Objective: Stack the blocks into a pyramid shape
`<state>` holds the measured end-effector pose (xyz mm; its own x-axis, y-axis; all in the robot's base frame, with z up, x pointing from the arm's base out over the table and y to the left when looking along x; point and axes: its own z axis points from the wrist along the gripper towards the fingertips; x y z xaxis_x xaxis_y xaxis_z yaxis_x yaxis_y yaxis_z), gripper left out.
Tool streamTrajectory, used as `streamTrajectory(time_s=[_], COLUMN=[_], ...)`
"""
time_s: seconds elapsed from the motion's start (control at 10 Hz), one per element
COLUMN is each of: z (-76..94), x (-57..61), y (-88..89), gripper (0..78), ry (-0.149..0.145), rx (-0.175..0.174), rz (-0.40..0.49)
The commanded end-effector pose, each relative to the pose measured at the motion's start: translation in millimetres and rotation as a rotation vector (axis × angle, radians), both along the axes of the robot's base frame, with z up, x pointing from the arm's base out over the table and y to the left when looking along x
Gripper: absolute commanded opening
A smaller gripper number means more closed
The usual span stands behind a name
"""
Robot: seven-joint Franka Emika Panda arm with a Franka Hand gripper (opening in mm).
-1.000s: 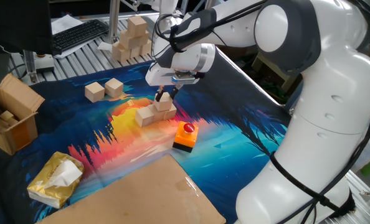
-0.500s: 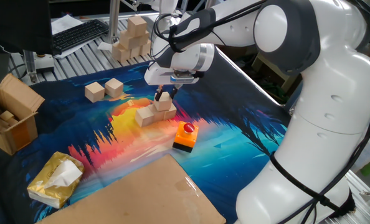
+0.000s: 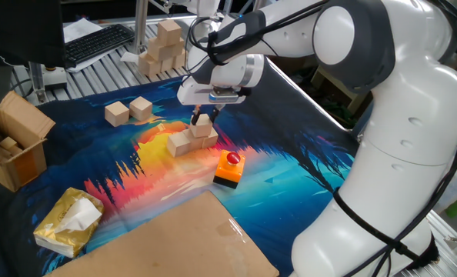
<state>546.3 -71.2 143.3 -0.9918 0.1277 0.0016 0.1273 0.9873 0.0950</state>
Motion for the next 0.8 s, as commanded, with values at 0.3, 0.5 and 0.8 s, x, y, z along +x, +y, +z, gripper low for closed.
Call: streamTrajectory(time_s=[0.3,0.5,0.8], z=[2.6,2.6,2.9], x=[0.1,0.1,-0.1], y=[2.1,2.2,2.7], gripper=[1.1,1.1,77.5], ry=[0.002,0.002,0.003], rx=[-0.016,-0.021,-0.022], rz=[-0.005,-0.009,-0.015])
